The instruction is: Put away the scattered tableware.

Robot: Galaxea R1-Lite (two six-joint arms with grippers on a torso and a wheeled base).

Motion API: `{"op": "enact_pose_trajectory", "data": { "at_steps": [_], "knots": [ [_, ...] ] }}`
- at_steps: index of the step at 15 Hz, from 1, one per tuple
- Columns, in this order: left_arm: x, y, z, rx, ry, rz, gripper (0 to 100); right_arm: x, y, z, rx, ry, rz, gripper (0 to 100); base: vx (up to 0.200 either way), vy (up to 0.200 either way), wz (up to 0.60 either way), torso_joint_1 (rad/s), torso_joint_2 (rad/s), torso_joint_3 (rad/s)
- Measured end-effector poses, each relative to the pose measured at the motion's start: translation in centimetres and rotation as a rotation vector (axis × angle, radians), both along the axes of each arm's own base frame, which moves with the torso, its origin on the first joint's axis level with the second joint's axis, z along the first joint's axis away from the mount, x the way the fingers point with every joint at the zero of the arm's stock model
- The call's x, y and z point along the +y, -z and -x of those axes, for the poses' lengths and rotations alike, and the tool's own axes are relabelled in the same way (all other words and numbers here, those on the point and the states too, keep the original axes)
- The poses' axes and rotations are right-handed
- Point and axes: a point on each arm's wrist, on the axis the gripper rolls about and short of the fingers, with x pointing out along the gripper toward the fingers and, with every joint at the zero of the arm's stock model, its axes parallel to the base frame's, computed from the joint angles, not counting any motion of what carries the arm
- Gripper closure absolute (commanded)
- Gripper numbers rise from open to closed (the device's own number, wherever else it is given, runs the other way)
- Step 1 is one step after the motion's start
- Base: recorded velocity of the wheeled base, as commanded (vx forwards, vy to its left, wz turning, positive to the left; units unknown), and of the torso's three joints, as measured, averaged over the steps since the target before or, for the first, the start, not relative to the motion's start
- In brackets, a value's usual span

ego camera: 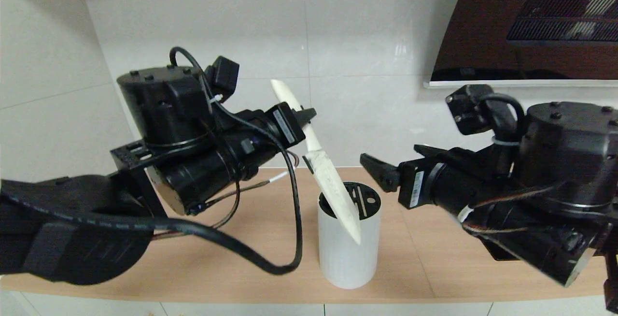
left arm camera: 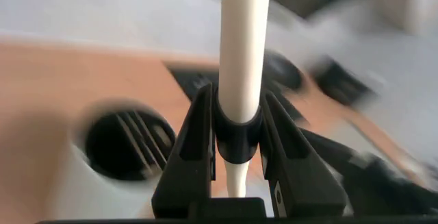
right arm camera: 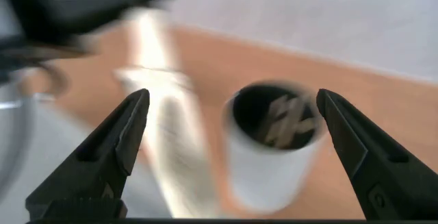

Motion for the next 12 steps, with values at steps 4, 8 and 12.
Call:
{"op": "enact_pose_trajectory", "data": {
  "at_steps": [4, 8, 12],
  "knots": [
    [-0.9, -3.6, -2.0, -0.129, -0.238, -0.156, 100, -3.7, -1.3, -1.1, -0.001, 0.077, -0.003, 0, 0.0, 0.0, 0.0, 0.0, 0.0, 0.0],
    [-4.1, -2.0, -2.6, -0.126, -0.359, -0.241, 100, -4.3, -1.9, -1.3, -0.014, 0.098, -0.015, 0, 0.0, 0.0, 0.0, 0.0, 0.0, 0.0],
    [-6.5, 0.2, -3.0, -0.18, -0.422, -0.287, 100, -4.4, -1.7, -1.3, -0.011, 0.1, -0.013, 0, 0.0, 0.0, 0.0, 0.0, 0.0, 0.0]
  ]
}}
